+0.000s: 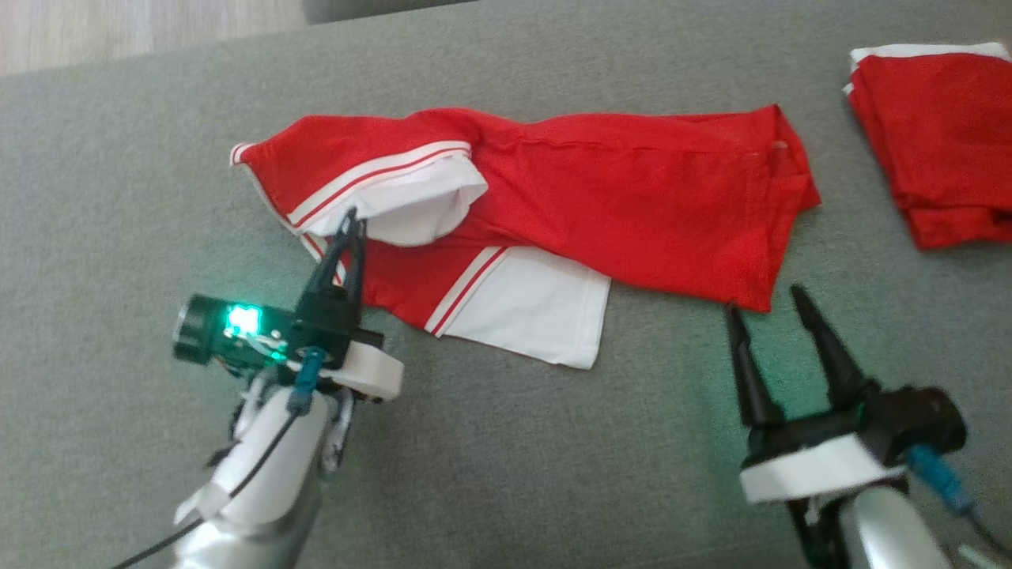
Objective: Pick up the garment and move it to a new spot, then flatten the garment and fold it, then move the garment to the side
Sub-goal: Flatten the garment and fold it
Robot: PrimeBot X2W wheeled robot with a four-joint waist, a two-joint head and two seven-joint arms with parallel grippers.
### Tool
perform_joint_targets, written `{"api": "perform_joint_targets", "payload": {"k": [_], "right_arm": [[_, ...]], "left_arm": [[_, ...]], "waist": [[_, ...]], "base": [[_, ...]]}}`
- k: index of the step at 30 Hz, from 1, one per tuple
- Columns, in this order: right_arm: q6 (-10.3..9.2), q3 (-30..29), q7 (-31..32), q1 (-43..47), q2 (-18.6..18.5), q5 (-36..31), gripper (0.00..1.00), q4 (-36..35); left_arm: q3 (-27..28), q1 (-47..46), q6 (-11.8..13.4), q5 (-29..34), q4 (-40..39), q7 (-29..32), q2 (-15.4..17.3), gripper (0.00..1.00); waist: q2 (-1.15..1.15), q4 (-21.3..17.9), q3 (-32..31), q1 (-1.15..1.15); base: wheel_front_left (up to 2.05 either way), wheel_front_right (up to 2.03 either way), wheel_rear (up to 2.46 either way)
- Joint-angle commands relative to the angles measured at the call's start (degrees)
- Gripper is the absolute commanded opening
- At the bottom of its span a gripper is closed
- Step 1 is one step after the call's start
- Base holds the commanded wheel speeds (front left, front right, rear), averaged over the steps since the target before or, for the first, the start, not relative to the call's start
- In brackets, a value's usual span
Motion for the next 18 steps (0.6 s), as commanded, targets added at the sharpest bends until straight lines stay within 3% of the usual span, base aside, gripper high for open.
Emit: {"api": "perform_joint_targets", "payload": {"k": [1,5,9,14,18], "right_arm": [[-0.04,0.75,-0.15,-3.99,-2.00,2.15,1.00,-0.70],[-0.04,-0.29,0.13,-9.13,-5.17,9.83,1.00,4.27],[-0.04,1.28,4.77,-14.70,-9.27,16.95,1.00,8.33],[-0.04,5.74,15.67,-22.73,-16.80,28.02,1.00,11.51],[-0.04,8.07,21.16,-26.60,-20.39,34.36,1.00,13.77]], "left_arm": [[1.91,-0.66,0.66,0.81,-4.14,0.01,2.71,0.00],[2.30,-0.11,1.20,1.61,-10.24,2.20,5.64,0.00],[2.72,0.31,1.59,1.86,-14.28,3.94,7.27,0.00],[2.81,0.82,1.86,1.90,-18.62,5.88,8.50,0.00],[2.58,1.02,2.05,1.82,-20.23,6.58,8.68,0.00]], "waist": [[0.00,0.69,0.82,0.00],[0.00,1.76,2.31,0.00],[0.00,2.38,3.37,0.00],[0.00,3.62,4.79,0.00],[0.00,4.39,5.51,0.00]], "base": [[0.00,0.00,0.00],[0.00,0.00,0.00],[0.00,0.00,0.00],[0.00,0.00,0.00],[0.00,0.00,0.00]]}}
